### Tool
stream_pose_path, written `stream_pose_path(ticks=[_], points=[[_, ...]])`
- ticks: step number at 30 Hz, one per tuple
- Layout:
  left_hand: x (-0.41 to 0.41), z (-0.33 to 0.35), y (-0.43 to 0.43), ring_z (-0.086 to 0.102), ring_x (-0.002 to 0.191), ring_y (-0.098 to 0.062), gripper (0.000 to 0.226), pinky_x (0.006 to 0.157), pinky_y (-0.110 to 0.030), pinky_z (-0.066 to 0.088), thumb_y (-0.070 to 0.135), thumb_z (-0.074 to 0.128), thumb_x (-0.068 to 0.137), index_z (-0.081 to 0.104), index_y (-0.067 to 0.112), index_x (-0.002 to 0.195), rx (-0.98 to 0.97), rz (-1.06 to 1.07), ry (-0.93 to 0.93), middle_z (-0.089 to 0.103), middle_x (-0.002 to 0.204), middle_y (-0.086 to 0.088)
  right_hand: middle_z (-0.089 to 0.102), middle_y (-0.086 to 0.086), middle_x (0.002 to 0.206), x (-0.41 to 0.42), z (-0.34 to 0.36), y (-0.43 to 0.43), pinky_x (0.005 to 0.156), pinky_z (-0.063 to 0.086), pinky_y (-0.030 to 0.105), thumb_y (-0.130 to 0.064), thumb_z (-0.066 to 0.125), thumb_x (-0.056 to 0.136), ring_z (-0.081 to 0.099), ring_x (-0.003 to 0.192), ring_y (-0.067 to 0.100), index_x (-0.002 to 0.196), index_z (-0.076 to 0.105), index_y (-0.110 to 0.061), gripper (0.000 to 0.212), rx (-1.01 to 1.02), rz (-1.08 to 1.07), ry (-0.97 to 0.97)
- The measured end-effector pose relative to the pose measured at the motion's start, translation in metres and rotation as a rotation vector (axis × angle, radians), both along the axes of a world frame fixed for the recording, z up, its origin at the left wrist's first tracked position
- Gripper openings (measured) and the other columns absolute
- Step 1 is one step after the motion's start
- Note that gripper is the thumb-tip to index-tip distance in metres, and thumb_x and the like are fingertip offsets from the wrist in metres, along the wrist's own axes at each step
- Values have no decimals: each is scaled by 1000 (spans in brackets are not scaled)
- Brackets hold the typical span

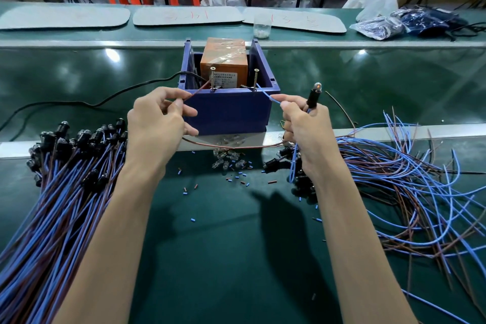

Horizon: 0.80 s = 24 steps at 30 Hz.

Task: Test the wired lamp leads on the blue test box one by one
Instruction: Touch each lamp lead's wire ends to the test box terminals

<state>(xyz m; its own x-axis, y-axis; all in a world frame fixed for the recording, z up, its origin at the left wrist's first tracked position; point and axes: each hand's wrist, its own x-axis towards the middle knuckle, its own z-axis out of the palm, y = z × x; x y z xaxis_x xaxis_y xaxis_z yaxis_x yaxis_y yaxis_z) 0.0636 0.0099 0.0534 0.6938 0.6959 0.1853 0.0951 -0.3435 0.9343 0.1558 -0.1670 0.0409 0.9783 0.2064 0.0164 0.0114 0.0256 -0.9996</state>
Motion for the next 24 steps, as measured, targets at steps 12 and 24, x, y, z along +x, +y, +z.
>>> stream_pose_path(ticks=[12, 24], points=[[2, -3, -2, 61, 42, -5, 24, 51, -15, 49, 7, 45, 98, 65, 20, 93, -9, 90, -79, 67, 72, 10, 26, -10, 54, 0, -2, 5, 40, 21, 17, -6, 41, 97, 21, 41, 2, 84, 67, -21, 33, 17, -5, 1], [1, -6, -4, 58, 41, -4, 36, 60, -26, 46, 8, 46, 98, 62, 36, 82, 71, 9, 15, 67, 69, 14, 28, -11, 53, 0, -1, 3, 39, 22, 15, -3, 44, 94, 22, 43, 3, 74, 68, -21, 36, 38, -10, 1]])
